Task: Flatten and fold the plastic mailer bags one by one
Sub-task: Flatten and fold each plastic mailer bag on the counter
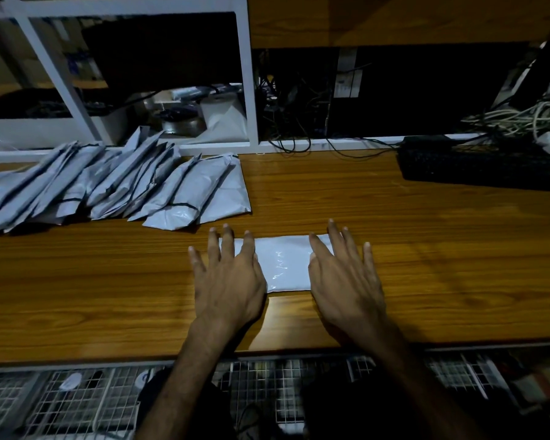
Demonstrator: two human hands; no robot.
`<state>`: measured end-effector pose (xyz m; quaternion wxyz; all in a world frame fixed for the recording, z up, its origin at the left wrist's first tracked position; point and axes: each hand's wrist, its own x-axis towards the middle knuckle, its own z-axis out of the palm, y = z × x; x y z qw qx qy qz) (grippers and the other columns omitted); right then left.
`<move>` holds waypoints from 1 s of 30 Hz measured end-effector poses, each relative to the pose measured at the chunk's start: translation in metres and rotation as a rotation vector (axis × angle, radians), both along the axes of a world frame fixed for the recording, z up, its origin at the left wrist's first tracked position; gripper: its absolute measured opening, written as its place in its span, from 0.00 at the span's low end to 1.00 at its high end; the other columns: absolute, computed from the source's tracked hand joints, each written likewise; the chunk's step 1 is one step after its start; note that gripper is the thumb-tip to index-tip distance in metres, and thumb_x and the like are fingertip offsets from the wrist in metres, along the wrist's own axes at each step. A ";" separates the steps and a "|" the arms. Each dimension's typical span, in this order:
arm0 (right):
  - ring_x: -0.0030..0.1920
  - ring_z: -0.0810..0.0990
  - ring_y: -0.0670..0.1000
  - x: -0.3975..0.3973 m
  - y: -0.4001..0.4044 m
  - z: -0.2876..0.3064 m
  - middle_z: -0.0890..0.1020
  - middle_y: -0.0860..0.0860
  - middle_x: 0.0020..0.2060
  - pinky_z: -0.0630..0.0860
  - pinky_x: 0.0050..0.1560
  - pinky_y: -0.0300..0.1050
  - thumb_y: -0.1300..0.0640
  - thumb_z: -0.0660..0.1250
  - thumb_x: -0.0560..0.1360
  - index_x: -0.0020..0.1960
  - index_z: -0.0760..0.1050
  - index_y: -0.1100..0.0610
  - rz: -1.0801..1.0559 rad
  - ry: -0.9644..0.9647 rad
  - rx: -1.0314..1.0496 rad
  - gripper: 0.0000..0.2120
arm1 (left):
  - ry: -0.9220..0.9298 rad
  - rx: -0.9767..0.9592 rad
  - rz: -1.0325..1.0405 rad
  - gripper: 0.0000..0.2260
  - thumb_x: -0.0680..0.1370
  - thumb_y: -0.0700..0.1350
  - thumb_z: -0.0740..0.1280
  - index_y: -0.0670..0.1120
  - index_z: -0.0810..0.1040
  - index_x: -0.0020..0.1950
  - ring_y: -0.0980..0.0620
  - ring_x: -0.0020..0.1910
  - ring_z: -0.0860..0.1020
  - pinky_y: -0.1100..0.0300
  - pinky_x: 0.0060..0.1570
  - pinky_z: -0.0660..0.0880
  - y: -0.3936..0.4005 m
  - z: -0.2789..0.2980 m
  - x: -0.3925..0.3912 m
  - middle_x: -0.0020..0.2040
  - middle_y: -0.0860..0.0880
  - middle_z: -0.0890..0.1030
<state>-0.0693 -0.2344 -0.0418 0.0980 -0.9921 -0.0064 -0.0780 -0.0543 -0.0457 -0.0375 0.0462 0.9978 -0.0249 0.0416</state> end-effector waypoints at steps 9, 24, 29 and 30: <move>0.84 0.47 0.52 -0.003 -0.010 -0.003 0.50 0.47 0.84 0.43 0.82 0.62 0.42 0.34 0.80 0.83 0.55 0.44 -0.023 -0.016 0.055 0.33 | -0.004 -0.019 0.035 0.31 0.81 0.57 0.38 0.53 0.49 0.85 0.37 0.83 0.42 0.28 0.77 0.42 0.015 -0.001 -0.002 0.85 0.40 0.47; 0.84 0.48 0.53 -0.007 -0.039 0.002 0.52 0.50 0.84 0.44 0.81 0.63 0.43 0.36 0.82 0.83 0.54 0.47 -0.030 0.042 0.034 0.31 | -0.021 -0.046 0.060 0.26 0.86 0.54 0.45 0.54 0.47 0.85 0.37 0.83 0.41 0.27 0.76 0.42 0.036 -0.001 -0.012 0.85 0.40 0.47; 0.84 0.47 0.54 -0.008 -0.048 0.000 0.51 0.51 0.84 0.45 0.80 0.65 0.41 0.28 0.74 0.83 0.51 0.47 -0.016 0.059 -0.016 0.39 | -0.023 -0.028 0.091 0.27 0.86 0.54 0.46 0.53 0.48 0.85 0.36 0.83 0.41 0.27 0.76 0.41 0.045 -0.001 -0.016 0.85 0.40 0.48; 0.84 0.47 0.54 -0.009 -0.048 0.001 0.51 0.51 0.84 0.45 0.80 0.64 0.42 0.29 0.75 0.83 0.51 0.48 -0.020 0.061 -0.012 0.38 | -0.026 -0.023 0.099 0.27 0.85 0.54 0.46 0.53 0.49 0.85 0.36 0.83 0.41 0.27 0.76 0.42 0.047 -0.001 -0.016 0.85 0.39 0.49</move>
